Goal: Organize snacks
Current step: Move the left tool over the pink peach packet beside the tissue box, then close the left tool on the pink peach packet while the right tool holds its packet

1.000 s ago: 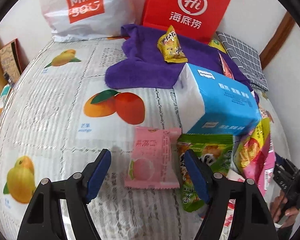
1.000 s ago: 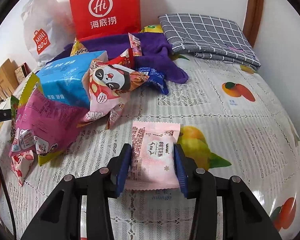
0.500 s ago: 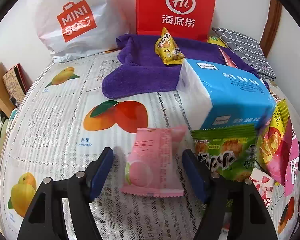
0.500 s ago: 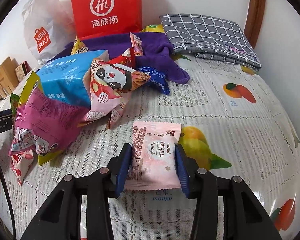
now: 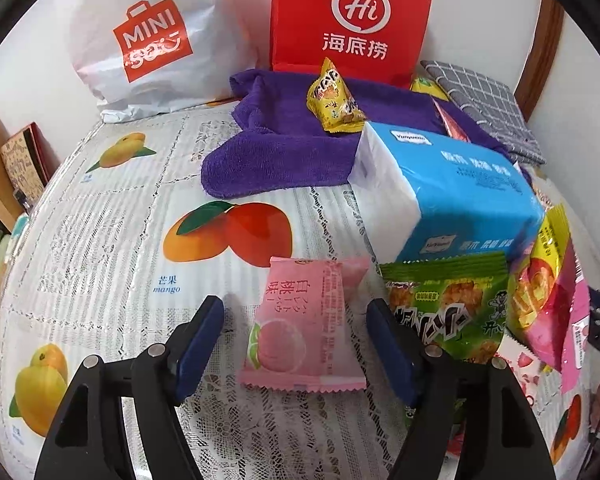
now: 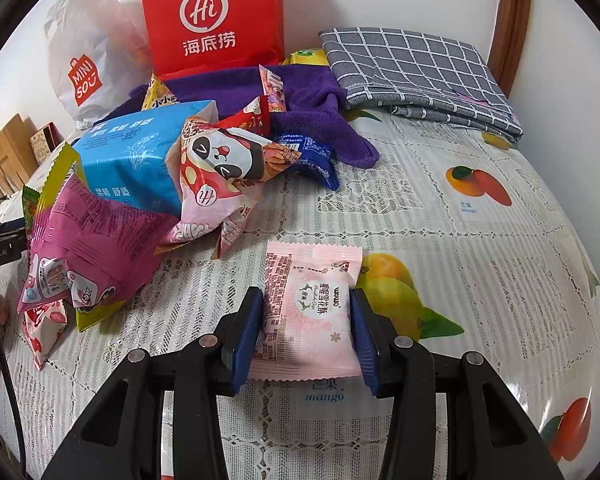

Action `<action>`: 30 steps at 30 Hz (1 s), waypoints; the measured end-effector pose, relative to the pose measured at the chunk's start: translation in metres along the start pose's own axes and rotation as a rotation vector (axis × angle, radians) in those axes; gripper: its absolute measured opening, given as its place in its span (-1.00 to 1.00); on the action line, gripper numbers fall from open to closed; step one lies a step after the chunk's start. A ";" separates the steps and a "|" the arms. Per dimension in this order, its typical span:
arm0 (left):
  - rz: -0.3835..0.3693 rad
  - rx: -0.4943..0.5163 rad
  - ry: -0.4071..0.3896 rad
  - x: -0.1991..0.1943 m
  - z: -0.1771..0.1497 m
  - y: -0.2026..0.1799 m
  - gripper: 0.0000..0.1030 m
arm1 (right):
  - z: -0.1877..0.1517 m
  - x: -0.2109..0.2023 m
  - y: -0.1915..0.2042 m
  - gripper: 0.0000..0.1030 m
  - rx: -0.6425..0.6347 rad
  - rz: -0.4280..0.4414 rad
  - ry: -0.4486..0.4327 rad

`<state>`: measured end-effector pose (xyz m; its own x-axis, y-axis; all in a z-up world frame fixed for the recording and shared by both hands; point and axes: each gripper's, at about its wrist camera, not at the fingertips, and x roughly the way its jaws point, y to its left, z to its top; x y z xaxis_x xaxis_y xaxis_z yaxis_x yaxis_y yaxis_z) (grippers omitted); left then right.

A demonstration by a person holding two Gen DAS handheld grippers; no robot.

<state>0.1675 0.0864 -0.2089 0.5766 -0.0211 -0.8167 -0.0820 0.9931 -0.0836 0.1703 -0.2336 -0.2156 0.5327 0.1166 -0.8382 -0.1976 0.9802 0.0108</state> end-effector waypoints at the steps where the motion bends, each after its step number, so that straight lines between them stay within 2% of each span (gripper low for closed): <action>1: -0.001 -0.001 0.000 0.000 0.000 0.000 0.38 | 0.001 0.000 0.000 -0.13 0.000 0.001 0.001; 6: 0.061 0.046 0.014 0.003 0.000 -0.011 0.40 | 0.000 0.000 -0.001 -0.14 0.000 -0.005 0.001; 16: 0.049 0.036 0.014 0.002 0.001 -0.009 0.42 | 0.001 0.000 0.000 -0.14 0.002 -0.006 0.002; 18: 0.050 0.030 0.010 0.001 0.000 -0.008 0.35 | 0.001 0.000 0.000 -0.15 0.003 -0.008 0.002; 21: 0.065 0.003 0.000 -0.001 0.000 -0.003 0.10 | 0.001 0.000 -0.001 -0.15 0.003 -0.008 0.003; 23: 0.068 -0.024 -0.010 -0.003 0.000 0.002 -0.15 | 0.002 -0.001 -0.001 -0.15 0.003 -0.009 0.003; 26: 0.037 -0.052 -0.014 -0.005 0.000 0.009 -0.16 | 0.001 0.000 -0.001 -0.15 -0.001 -0.012 0.002; 30: 0.035 -0.042 0.006 -0.009 -0.001 0.006 -0.17 | 0.002 -0.002 -0.003 -0.18 0.008 -0.008 0.000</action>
<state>0.1605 0.0927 -0.2024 0.5681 0.0131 -0.8229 -0.1362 0.9876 -0.0783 0.1713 -0.2361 -0.2134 0.5341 0.1089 -0.8384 -0.1865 0.9824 0.0088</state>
